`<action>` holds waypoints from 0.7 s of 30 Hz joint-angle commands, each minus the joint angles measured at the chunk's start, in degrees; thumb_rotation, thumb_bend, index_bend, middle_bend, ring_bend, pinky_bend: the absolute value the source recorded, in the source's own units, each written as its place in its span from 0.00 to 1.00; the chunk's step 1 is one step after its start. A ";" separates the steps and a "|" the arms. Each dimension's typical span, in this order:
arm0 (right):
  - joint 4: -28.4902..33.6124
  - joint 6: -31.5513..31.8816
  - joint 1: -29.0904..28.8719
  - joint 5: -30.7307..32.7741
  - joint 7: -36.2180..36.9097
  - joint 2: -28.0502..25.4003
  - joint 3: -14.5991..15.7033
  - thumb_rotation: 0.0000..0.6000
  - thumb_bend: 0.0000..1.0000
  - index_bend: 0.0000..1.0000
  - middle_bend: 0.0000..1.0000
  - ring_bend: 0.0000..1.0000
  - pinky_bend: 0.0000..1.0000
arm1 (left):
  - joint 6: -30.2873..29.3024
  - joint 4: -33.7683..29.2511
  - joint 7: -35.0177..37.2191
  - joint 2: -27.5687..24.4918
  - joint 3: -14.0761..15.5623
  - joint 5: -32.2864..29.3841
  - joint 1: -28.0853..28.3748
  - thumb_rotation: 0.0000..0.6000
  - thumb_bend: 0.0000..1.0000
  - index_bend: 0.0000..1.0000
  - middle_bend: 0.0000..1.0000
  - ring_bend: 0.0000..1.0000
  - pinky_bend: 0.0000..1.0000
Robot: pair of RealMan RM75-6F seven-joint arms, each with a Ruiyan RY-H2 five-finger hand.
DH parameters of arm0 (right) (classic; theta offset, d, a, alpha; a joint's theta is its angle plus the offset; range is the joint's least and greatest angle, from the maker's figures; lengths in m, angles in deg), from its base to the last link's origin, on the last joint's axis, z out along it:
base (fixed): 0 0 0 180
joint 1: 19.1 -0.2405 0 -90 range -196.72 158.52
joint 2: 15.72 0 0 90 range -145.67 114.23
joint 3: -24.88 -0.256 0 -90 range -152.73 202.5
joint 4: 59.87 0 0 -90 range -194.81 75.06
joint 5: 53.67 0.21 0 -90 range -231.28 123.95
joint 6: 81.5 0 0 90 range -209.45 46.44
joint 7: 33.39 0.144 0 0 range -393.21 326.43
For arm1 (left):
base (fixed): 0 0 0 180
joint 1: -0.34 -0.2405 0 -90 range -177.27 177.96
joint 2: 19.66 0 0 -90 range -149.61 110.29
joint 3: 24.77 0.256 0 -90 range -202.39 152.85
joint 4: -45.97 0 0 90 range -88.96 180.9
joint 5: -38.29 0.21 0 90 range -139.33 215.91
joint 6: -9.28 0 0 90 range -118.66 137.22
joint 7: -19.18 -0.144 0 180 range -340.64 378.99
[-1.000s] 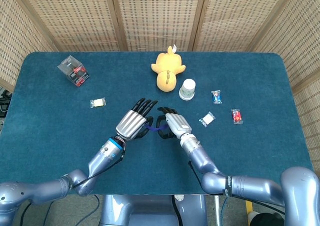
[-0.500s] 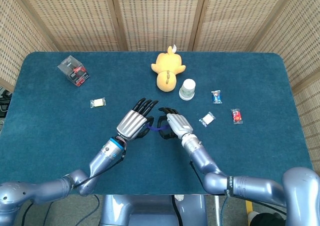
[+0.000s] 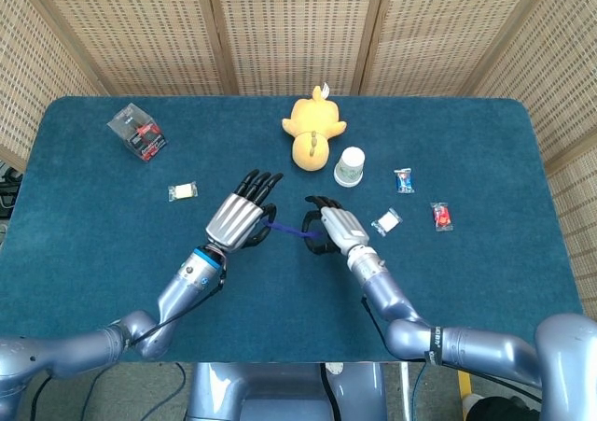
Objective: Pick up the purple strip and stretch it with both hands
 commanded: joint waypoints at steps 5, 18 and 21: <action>0.70 0.26 1.01 -0.46 0.78 -1.12 0.23 1.00 0.60 0.64 0.17 0.00 0.00 | -1.34 -4.04 -1.39 -4.49 -1.20 -1.22 -1.14 1.00 0.44 0.71 0.00 0.00 0.00; 2.26 1.03 3.52 -1.42 2.28 -4.06 0.85 1.00 0.60 0.64 0.17 0.00 0.00 | -5.52 -9.49 -0.89 -16.51 -4.59 -3.96 -4.99 1.00 0.44 0.71 0.00 0.00 0.00; 2.71 1.11 4.02 -1.73 2.60 -4.84 0.88 1.00 0.60 0.64 0.17 0.00 0.00 | -6.01 -10.32 0.24 -19.82 -5.36 -4.76 -6.07 1.00 0.44 0.71 0.00 0.00 0.00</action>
